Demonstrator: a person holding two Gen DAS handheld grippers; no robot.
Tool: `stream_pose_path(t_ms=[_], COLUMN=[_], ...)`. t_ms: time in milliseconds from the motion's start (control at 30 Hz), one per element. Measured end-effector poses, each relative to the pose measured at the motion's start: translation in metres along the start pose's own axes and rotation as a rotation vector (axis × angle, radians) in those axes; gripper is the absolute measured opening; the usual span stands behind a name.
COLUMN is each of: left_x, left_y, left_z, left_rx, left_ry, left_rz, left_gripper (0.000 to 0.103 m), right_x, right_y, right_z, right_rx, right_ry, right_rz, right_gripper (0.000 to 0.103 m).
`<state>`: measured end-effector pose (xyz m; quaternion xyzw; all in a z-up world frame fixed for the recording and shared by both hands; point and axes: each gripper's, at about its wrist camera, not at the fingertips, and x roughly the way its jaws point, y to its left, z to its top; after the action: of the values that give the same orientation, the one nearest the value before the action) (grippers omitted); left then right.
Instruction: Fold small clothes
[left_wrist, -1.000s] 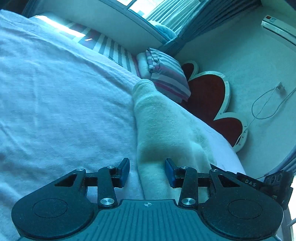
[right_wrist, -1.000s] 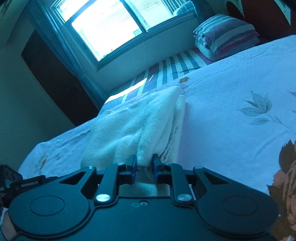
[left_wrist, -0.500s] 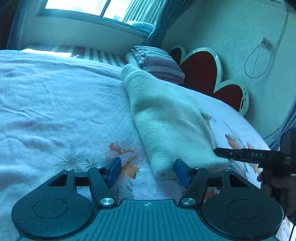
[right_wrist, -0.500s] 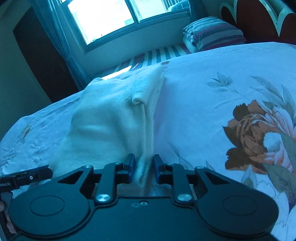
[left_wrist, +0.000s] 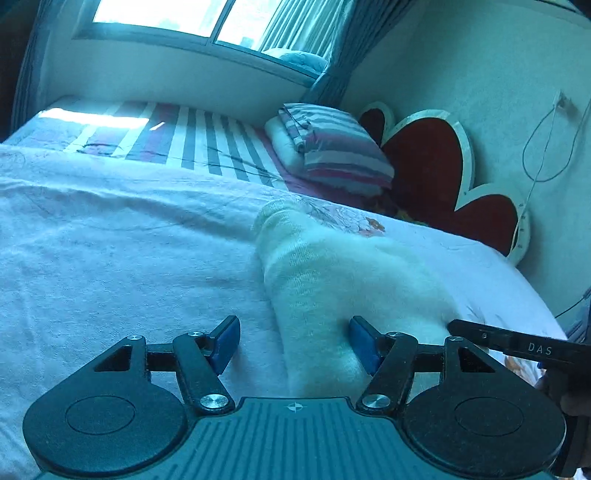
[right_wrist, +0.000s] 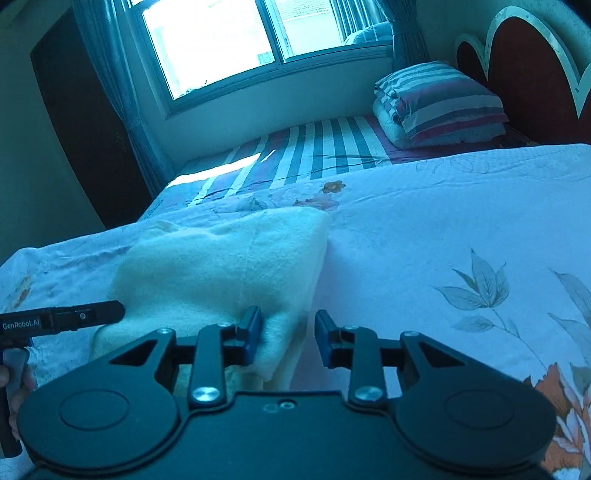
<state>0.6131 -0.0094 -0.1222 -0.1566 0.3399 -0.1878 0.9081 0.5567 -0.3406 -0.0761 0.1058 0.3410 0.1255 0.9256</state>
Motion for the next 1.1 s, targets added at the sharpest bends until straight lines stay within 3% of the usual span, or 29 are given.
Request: stream_pose_path(t_ms=[400, 600, 733, 833, 1100], left_x=[0.013, 0.036, 0.049, 0.054, 0.036], left_y=[-0.019, -0.021, -0.025, -0.025, -0.030], left_z=[0.030, 0.047, 0.045, 0.042, 0.043], left_rx=[0.092, 0.118, 0.134, 0.129, 0.094], left_ry=[-0.048, -0.022, 0.006, 0.004, 0.003], left_rz=[0.064, 0.078, 0.101, 0.115, 0.106], left_gripper=[0.065, 0.065, 0.065, 0.071, 0.072], right_x=[0.014, 0.038, 0.058, 0.060, 0.037], right_y=[-0.001, -0.005, -0.015, -0.020, -0.016], right_z=[0.022, 0.038, 0.040, 0.038, 0.041], right_rx=[0.000, -0.013, -0.010, 0.014, 0.000], right_ry=[-0.068, -0.035, 0.017, 0.024, 0.019], right_rz=[0.015, 0.014, -0.015, 0.002, -0.001], right_gripper=[0.036, 0.039, 0.055, 0.056, 0.055])
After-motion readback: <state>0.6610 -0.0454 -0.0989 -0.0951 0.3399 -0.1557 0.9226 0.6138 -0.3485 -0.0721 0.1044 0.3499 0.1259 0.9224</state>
